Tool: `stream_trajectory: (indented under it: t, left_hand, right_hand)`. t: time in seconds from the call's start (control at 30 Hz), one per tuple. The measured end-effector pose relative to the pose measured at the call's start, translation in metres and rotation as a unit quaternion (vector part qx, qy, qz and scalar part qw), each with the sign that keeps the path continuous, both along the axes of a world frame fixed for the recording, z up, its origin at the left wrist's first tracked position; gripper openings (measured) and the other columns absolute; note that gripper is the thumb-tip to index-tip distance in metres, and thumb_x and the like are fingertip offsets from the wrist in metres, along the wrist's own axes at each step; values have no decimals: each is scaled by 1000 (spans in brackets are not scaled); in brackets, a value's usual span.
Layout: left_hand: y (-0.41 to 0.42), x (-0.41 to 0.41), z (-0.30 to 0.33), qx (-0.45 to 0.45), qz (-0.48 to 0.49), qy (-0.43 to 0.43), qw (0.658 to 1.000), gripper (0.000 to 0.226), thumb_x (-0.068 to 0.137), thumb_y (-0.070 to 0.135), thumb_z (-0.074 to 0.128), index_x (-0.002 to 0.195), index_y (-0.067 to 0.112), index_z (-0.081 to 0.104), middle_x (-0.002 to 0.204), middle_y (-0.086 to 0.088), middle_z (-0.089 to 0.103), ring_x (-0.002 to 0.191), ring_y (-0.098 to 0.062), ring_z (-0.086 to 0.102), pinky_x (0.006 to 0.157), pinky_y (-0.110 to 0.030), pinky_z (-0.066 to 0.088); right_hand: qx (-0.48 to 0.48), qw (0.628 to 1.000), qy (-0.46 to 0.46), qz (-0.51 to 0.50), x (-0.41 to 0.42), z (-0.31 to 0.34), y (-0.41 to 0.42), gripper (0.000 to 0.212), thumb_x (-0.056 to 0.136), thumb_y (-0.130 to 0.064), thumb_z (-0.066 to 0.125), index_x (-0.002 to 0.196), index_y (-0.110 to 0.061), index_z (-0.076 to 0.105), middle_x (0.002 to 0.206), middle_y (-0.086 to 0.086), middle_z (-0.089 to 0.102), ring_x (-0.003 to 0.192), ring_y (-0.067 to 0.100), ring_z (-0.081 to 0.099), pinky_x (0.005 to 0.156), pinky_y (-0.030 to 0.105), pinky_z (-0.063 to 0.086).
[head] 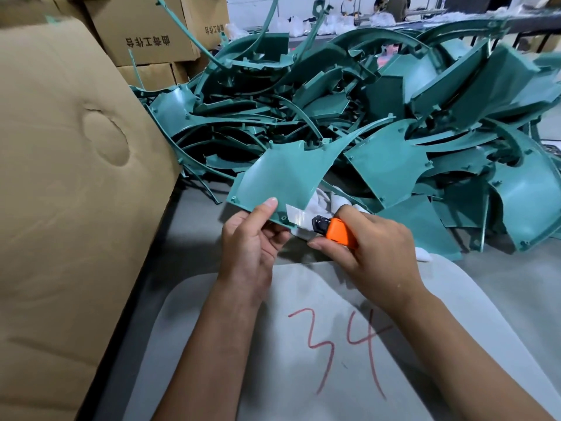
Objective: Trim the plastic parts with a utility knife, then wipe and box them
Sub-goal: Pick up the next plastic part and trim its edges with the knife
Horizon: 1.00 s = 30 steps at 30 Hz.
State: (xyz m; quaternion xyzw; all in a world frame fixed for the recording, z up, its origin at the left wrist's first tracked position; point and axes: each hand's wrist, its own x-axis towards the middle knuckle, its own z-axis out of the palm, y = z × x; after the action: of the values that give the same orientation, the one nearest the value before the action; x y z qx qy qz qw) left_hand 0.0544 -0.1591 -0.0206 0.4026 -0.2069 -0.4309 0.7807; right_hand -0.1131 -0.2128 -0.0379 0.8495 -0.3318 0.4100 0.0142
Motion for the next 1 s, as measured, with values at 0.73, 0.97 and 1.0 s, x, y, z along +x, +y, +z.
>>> stream_trajectory:
  t: [0.73,0.97,1.0]
  left_hand:
    - [-2,-1,-2,0,-57,-1,998,12,89,7,60,101,7,62,81,-4,69,60,-9,58,43,-17,37]
    - [-1,-1,-1,7,-51,27,998,11,94,3,57,96,11,64,79,0,69,59,-6,59,43,-16,37]
    - [-1,-1,-1,9,-48,31,998,13,95,2,56,96,11,65,79,-1,69,58,-7,58,43,-16,37]
  right_hand:
    - [14,1000,9,-5,-7,1,-5,57,99,-63,38,87,-11,56,64,1,52,60,37,52,51,37,34]
    - [-2,1000,-7,-3,-2,-1,-2,58,101,-67,37,85,-13,54,70,-9,40,59,28,48,51,37,36]
    - [-3,1000,-11,-11,-2,-2,-3,59,101,-67,36,85,-14,54,69,-9,41,59,28,48,51,37,37]
